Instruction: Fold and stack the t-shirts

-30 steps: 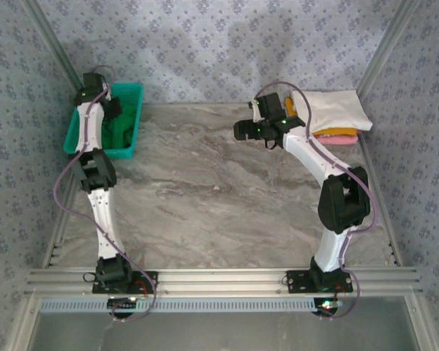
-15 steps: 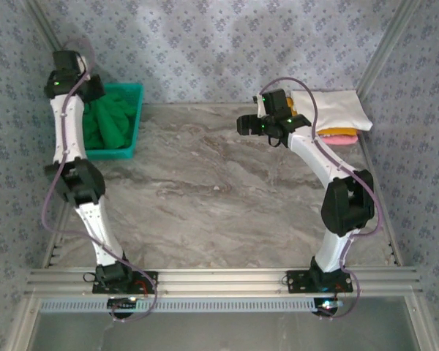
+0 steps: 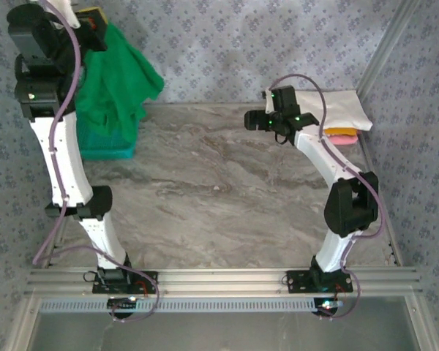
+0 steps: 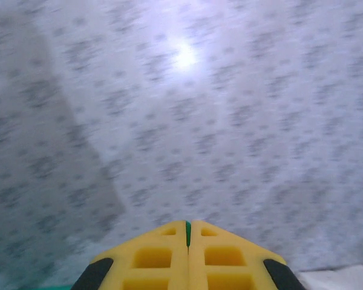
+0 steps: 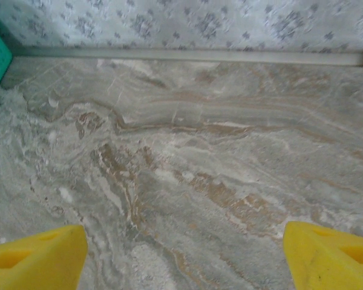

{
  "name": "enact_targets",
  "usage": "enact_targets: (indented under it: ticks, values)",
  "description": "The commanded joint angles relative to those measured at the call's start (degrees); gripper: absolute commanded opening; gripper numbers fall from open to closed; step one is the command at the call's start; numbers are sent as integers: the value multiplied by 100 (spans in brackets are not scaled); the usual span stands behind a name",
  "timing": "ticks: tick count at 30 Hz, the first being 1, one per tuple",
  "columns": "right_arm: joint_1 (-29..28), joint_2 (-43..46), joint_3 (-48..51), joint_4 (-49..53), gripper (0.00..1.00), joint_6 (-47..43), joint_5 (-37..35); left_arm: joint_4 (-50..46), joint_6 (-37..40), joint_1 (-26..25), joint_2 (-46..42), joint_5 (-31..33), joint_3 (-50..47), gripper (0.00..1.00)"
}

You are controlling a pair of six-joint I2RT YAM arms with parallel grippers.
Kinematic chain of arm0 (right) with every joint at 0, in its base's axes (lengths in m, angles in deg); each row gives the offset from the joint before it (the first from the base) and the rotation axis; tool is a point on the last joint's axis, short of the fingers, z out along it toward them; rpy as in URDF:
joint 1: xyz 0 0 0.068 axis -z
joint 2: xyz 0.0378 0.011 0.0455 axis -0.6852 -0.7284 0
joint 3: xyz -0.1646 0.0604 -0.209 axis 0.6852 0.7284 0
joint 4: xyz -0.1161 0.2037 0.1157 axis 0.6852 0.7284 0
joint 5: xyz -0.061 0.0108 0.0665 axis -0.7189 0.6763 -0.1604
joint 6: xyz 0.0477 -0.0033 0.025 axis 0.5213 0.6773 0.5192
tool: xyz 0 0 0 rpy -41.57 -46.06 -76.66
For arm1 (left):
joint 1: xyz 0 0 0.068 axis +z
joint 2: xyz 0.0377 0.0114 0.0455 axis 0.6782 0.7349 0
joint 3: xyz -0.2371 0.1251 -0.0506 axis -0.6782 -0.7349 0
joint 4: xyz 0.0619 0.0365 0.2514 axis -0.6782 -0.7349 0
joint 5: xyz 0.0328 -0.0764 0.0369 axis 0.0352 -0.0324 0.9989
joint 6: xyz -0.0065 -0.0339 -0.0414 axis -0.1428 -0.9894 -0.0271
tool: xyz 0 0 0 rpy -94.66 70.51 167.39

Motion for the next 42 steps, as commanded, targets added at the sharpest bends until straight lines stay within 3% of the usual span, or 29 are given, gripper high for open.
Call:
enact_targets:
  ticks: [1, 5, 9, 11, 13, 17, 18, 20, 24, 28, 31, 34, 36, 39, 42]
  values:
    - [137, 393, -89, -44, 86, 114, 45, 717, 253, -744, -666, 61, -299, 0]
    - [304, 688, 87, -82, 86, 115, 30, 687, 138, -1475, -1084, -45, -717, 0]
    - [420, 1128, 485, -220, 87, 163, -81, 0, -98, -1921, -1256, 59, -1593, 0]
    - [479, 1383, 739, -276, 88, 187, -187, -59, -240, -2044, -1534, 83, -2845, 0]
    - [558, 1562, 941, -312, 89, 245, -204, 259, -182, -2302, -2152, 543, -4548, 0]
    - [712, 1736, 1164, -174, 90, 256, -122, 1879, -472, -2273, -3592, 1377, -8286, 1]
    - [728, 1739, 1190, -145, 90, 239, -120, 1926, -472, -2229, -3637, 1420, -8667, 25]
    - [755, 1722, 1266, -140, 90, 213, -70, 2081, -464, -2174, -3555, 1370, -9221, 96]
    - [749, 1676, 1461, -154, 89, 274, 50, 2556, -510, -2192, -3440, 1324, -9696, 98]
    - [675, 1805, 1929, -99, 88, 362, 361, 2232, -326, -2349, -3433, 1064, -9678, 93]
    - [678, 1942, 2579, 48, 87, 554, 659, 1339, -188, -3031, -3196, 1070, -9606, 86]
    - [672, 1976, 3196, 212, 86, 809, 960, 1467, -470, -3845, -3242, 1031, -10314, 82]
    - [685, 1959, 3531, 236, 85, 892, 1049, 1860, -788, -4250, -3266, 856, -10790, 85]
    - [724, 1824, 3727, 324, 85, 831, 1174, 2131, -979, -4895, -3189, 822, -11128, 97]
    - [785, 1466, 3653, 372, 82, 700, 1486, 2151, -886, -5243, -2872, 709, -11199, 98]
